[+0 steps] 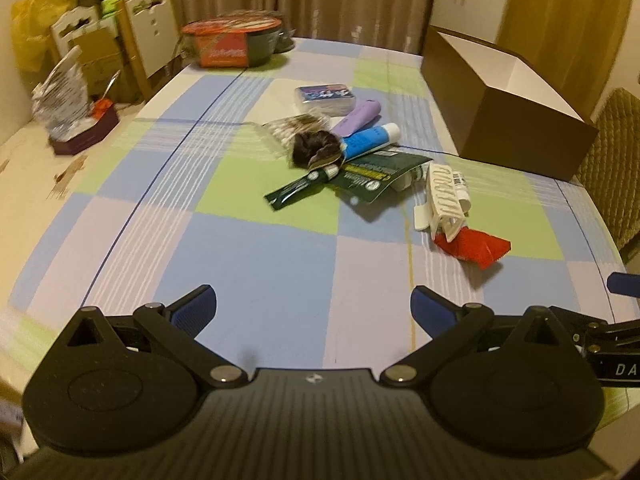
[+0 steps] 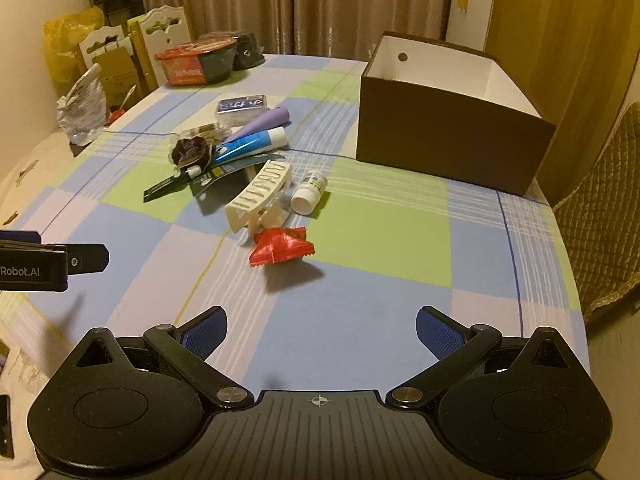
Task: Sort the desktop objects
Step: 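Grasp the red candy wrapper with the right gripper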
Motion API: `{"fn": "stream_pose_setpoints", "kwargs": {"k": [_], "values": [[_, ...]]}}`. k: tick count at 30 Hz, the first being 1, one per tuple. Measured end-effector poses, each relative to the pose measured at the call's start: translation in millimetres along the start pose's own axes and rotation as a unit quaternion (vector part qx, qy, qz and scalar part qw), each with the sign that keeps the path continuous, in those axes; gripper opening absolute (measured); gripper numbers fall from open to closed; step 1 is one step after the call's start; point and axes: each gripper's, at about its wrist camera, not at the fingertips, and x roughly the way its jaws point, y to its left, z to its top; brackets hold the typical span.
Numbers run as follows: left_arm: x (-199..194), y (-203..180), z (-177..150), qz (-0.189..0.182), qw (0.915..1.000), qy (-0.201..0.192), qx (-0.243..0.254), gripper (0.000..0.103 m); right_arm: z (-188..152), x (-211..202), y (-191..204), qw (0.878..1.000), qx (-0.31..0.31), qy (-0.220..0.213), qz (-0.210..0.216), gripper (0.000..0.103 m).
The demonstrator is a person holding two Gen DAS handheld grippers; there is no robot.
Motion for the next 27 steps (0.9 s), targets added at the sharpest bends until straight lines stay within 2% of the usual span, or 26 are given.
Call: {"fn": "stream_pose_setpoints", "kwargs": {"k": [11,27], "values": [[41.7,0.0,29.5,-0.043,0.9969,0.004,0.066,0.102,23.8,23.9,5.3,1.0,0.003,0.004,-0.019,0.103],[87.4,14.7,64.9,-0.082,0.992,0.018,0.094,0.102,47.2,60.6,21.9,0.999,0.009,0.027,-0.014,0.102]]}}
